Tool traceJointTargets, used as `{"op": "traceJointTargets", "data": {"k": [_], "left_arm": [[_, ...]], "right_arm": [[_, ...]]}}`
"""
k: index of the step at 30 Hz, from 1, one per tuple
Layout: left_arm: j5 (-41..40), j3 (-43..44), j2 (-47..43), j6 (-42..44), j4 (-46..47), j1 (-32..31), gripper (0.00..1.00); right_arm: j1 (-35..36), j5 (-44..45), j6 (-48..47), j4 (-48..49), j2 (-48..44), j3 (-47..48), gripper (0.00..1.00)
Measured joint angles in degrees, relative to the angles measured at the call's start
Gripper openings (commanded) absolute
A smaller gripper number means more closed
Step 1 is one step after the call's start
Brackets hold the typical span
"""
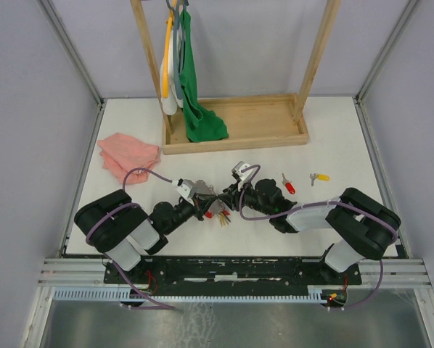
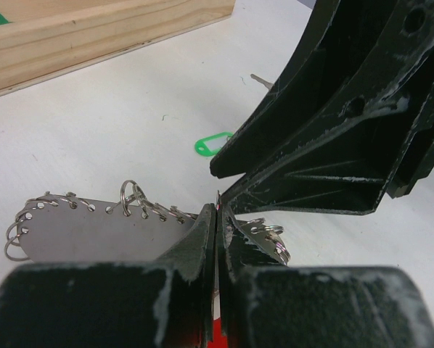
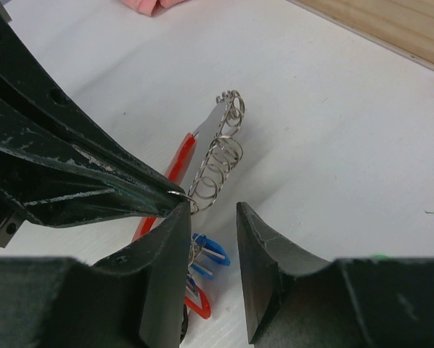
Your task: Put the keys on the keyring
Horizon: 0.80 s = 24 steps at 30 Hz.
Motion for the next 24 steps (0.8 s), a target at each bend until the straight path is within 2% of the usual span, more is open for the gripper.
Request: {"op": "traceJointTargets", "data": {"k": [12,24], "left_arm": [[0.2,0.1,0.1,-0.1,0.0,-0.3,0.03],[-1.6,-0.2,-2.1,-3.2,-1.0,-0.3,0.03]], "right_arm": [[0.0,0.4,0.1,0.6,-0.2,0.4,0.4],[0.0,0.3,2.0,5.3,3.2,0.6,0.38]]}}
